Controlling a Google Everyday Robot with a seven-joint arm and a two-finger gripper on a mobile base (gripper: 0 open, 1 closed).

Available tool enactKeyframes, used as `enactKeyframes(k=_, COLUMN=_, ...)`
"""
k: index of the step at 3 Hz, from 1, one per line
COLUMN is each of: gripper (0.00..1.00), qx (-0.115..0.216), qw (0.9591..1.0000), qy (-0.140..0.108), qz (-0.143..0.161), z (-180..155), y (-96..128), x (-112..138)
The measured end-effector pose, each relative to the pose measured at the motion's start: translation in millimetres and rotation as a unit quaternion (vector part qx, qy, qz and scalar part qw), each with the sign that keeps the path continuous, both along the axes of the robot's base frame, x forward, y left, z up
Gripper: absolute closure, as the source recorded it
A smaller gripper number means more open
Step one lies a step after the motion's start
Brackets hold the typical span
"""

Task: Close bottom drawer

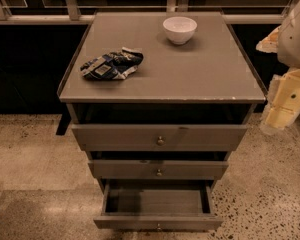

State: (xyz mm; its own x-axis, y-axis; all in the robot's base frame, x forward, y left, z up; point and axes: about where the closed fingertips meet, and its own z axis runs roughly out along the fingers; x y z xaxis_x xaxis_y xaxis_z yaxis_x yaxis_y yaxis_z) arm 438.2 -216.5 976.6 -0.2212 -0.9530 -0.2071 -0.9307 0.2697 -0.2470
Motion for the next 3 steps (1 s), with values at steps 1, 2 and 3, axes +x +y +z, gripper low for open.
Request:
enactKeyframes(k=1, gripper=0.00, qx=0.000, qw=1.0000, qy=0.000, qz=0.000, z=0.0, y=0.0, x=0.0)
enactKeyframes(k=2, gripper=0.00, qx=0.024, qw=0.9996, qy=-0.015, qz=-0.002, z=-14.3, y=-3.9, x=-0.7)
enactKeyframes(k=3, gripper=0.00, qx=0.090, qw=0.9958, qy=-0.014, qz=0.008, z=-76.6, y=-7.5, x=-15.1)
